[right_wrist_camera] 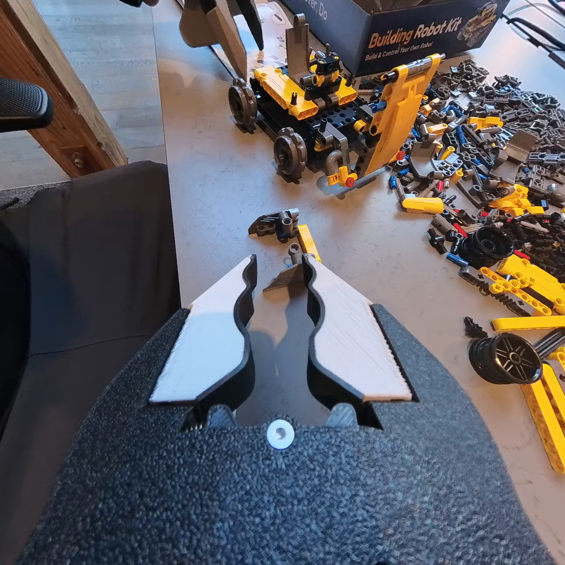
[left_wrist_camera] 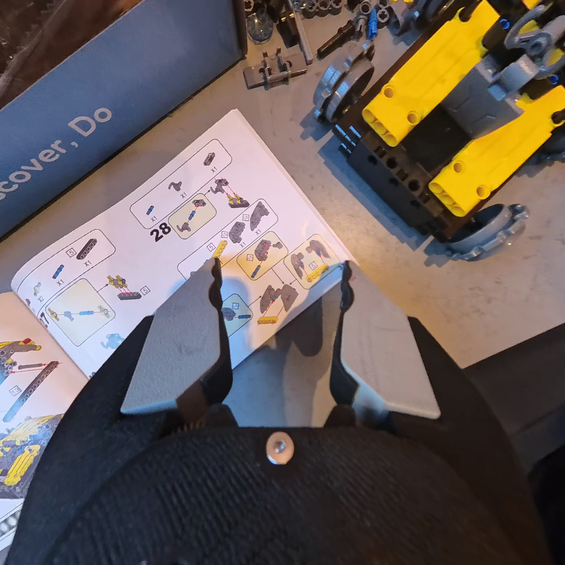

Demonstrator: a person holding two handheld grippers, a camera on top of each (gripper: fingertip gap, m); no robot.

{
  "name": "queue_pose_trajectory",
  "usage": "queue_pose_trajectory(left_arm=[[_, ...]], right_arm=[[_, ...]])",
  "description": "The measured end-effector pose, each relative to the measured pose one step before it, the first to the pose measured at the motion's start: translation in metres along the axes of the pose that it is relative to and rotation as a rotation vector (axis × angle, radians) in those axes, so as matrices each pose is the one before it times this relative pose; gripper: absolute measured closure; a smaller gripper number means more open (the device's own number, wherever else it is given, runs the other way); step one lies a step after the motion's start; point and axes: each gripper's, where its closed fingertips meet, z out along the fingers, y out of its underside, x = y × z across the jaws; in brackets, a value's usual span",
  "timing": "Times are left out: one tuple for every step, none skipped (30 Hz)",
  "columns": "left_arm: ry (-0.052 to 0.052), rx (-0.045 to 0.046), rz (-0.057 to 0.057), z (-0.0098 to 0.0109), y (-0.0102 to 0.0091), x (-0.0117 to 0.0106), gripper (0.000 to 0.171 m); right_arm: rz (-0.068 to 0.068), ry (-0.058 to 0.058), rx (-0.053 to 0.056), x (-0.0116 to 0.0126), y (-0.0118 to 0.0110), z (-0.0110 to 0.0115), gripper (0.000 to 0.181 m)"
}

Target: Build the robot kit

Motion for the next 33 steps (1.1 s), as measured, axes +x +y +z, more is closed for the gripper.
queue_pose_trajectory(left_arm=[[0.0009, -0.00156, -0.0037, 0.00028, -0.00026, 0.00104, 0.092], [-0.0001, -0.00238, 0.0003, 0.0001, 0.00008, 0.00074, 0.09], [-0.0096, -0.00341, 0.0122, 0.00023, 0.00043, -0.00093, 0.092], [0.0013, -0.00097, -0.0025, 0.00009, -0.00012, -0.00017, 0.092], [-0.002, -0.00053, -0.0012, 0.00003, -0.00023, -0.00073, 0.093], [0.0003, 0.00128, -0.0003, 0.00008, -0.00016, -0.00017, 0.093], [0.0004, 0.004, 0.0019, 0.00012, -0.00007, -0.00015, 0.093], [0.0009, 0.00564, 0.0029, -0.00001, -0.00008, -0.00017, 0.093], [0.0003, 0.00645, 0.0006, 0.00003, 0.00002, -0.00015, 0.093], [-0.0002, 0.007, 0.0006, -0.00002, 0.00008, -0.00007, 0.093], [-0.0014, 0.00983, -0.0031, -0.00003, 0.0, -0.00012, 0.093], [-0.0025, 0.01365, -0.0031, 0.0, -0.00017, -0.00055, 0.094], [-0.0013, 0.01431, -0.002, -0.0001, -0.00009, -0.00043, 0.095], [-0.0013, 0.01378, -0.0014, -0.00012, -0.00027, -0.00052, 0.098], [-0.0004, 0.00906, -0.0017, -0.00005, -0.00007, -0.00025, 0.099], [0.0001, 0.00446, -0.001, -0.00016, -0.00011, -0.00007, 0.102], [0.0006, 0.00007, 0.0007, -0.00016, -0.00013, 0.00057, 0.104], [0.0015, -0.00148, 0.0024, -0.00012, -0.00014, 0.001, 0.106], [0.0027, -0.00068, 0.0047, -0.00001, -0.00016, 0.00142, 0.109], [0.0019, 0.00081, 0.0033, -0.00007, -0.00012, 0.00107, 0.111], [0.0008, 0.00189, 0.0012, -0.00009, -0.00013, 0.00068, 0.113], [0.0002, 0.0029, -0.0006, -0.00009, 0.00001, 0.0003, 0.113], [-0.0006, 0.00345, -0.001, 0.00008, -0.00007, -0.00028, 0.114], [-0.0023, 0.00454, -0.0037, -0.00013, -0.00014, -0.00116, 0.116], [-0.0048, 0.00597, -0.0099, -0.00007, -0.00027, -0.00229, 0.12], [-0.0089, 0.00933, -0.018, -0.00014, -0.00049, -0.00374, 0.128], [-0.0106, 0.01351, -0.018, 0.00001, -0.00042, -0.00419, 0.136], [-0.0063, 0.01877, -0.0112, -0.00002, -0.00038, -0.00319, 0.143], [-0.0041, 0.02799, -0.0094, 0.00006, -0.00044, -0.00201, 0.147], [-0.0013, 0.02396, -0.0016, -0.00007, -0.00005, -0.00075, 0.149], [0.0021, 0.00589, -0.0065, -0.00067, 0.00041, -0.00023, 0.153], [-0.0006, -0.00825, -0.0078, -0.00106, 0.00107, -0.00063, 0.161], [-0.0042, -0.01303, 0.0031, -0.00097, 0.00125, -0.00117, 0.168]], right_arm=[[-0.0001, -0.0003, -0.0006, 0.00002, 0.00013, 0.00008, 0.151], [-0.0003, -0.0001, -0.0007, -0.00002, 0.00003, 0.00006, 0.151], [-0.0007, 0.0001, -0.0007, -0.00011, 0.00011, 0.00009, 0.151], [-0.0011, 0.0004, -0.0006, -0.00004, 0.00002, 0.00004, 0.152], [-0.0013, 0.0006, -0.0001, -0.00005, 0.0, 0.0, 0.152], [-0.0012, 0.0002, 0.0002, -0.00016, -0.00001, -0.00005, 0.152], [-0.001, -0.0002, 0.0002, -0.00009, -0.00002, -0.00002, 0.152], [-0.0007, -0.0003, 0.0002, -0.00013, -0.00002, -0.00002, 0.152], [-0.0002, -0.0004, 0.0001, -0.00004, -0.00001, 0.00001, 0.152], [-0.0001, -0.0002, -0.0001, -0.00002, 0.00002, -0.00001, 0.152], [-0.0003, -0.0001, 0.0, 0.00001, 0.0, 0.0, 0.152], [-0.0008, 0.0, 0.0002, -0.00009, -0.00001, -0.00002, 0.152], [-0.0009, 0.0002, -0.0003, -0.00007, -0.00003, 0.00006, 0.152], [-0.0011, 0.0005, -0.0006, -0.00003, 0.00011, 0.00009, 0.152], [-0.0012, 0.0008, -0.0005, -0.00003, 0.00005, -0.00003, 0.152], [-0.0012, 0.001, -0.0004, 0.00004, 0.00007, 0.00011, 0.152], [-0.0011, 0.001, -0.0002, 0.0, 0.00001, -0.00001, 0.153], [-0.0008, 0.0007, -0.0001, -0.00006, -0.00001, 0.0, 0.153], [-0.0005, 0.0006, 0.0, -0.00001, 0.00001, -0.00004, 0.153], [-0.0004, 0.0004, 0.0001, 0.00004, 0.00003, -0.00007, 0.153], [-0.0002, -0.0002, 0.0002, -0.00001, -0.00003, 0.00001, 0.153], [0.0003, -0.0005, -0.0001, -0.00009, 0.00001, 0.0, 0.153], [0.0005, -0.0006, -0.0002, 0.00001, 0.00001, 0.00002, 0.153], [0.0004, -0.0005, 0.0002, -0.00001, 0.0, -0.00002, 0.153], [0.0001, -0.0004, 0.0005, -0.00011, -0.00002, -0.00004, 0.153], [-0.0002, 0.0, 0.0007, -0.00003, -0.00013, -0.00008, 0.153], [-0.0004, -0.0001, 0.0009, -0.00004, -0.00009, -0.00001, 0.153], [-0.0001, -0.0008, 0.0003, -0.00007, -0.00006, -0.00014, 0.153], [0.0002, -0.001, -0.0001, -0.00022, 0.00014, -0.00003, 0.153], [0.0003, -0.0008, 0.0004, -0.00004, -0.00011, -0.00007, 0.153], [0.001, -0.0009, 0.0003, -0.00002, 0.00002, -0.00006, 0.153], [0.0019, -0.0012, -0.0007, 0.00003, 0.00003, 0.0001, 0.153], [0.0026, -0.0016, -0.0014, 0.0001, 0.00016, 0.00021, 0.153]])
